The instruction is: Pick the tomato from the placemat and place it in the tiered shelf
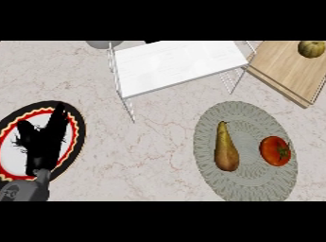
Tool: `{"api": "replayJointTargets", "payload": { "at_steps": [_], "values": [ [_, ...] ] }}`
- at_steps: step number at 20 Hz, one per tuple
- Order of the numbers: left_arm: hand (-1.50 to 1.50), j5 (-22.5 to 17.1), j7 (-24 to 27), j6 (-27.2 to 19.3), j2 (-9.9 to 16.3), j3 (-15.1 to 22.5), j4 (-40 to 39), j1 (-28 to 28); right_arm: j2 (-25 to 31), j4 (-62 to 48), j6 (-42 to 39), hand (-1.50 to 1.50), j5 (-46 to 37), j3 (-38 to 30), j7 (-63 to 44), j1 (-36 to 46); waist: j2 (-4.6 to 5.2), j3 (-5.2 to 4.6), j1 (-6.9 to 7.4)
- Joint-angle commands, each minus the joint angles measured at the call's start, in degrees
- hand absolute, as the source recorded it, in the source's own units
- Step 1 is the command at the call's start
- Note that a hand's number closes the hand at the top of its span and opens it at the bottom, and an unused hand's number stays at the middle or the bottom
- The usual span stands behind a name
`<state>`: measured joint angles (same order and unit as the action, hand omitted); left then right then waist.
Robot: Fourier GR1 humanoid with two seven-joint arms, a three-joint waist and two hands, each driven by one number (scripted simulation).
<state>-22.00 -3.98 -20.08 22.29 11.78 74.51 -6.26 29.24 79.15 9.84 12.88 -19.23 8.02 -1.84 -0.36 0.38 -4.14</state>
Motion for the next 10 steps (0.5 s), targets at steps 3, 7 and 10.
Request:
{"api": "replayJointTargets", "payload": {
  "at_steps": [3,7,10],
  "values": [
    [0.00,-4.34,-4.37,6.53,1.41,0.37,0.90,5.21,-4.06,-6.08,-13.17,-1.50,11.10,-9.39,16.62,-12.51,-0.05,-0.15,2.02],
    [0.00,-3.89,-5.09,7.28,1.54,0.04,-0.56,3.48,-2.00,-8.71,-25.51,-1.50,9.88,-8.62,27.00,-18.74,0.18,-0.26,2.33],
    [0.00,-3.90,-6.16,7.04,1.57,-0.22,0.69,3.95,1.02,-5.69,-31.78,-1.50,8.54,-7.40,27.62,-23.55,0.12,-0.37,2.75]
  ]
}}
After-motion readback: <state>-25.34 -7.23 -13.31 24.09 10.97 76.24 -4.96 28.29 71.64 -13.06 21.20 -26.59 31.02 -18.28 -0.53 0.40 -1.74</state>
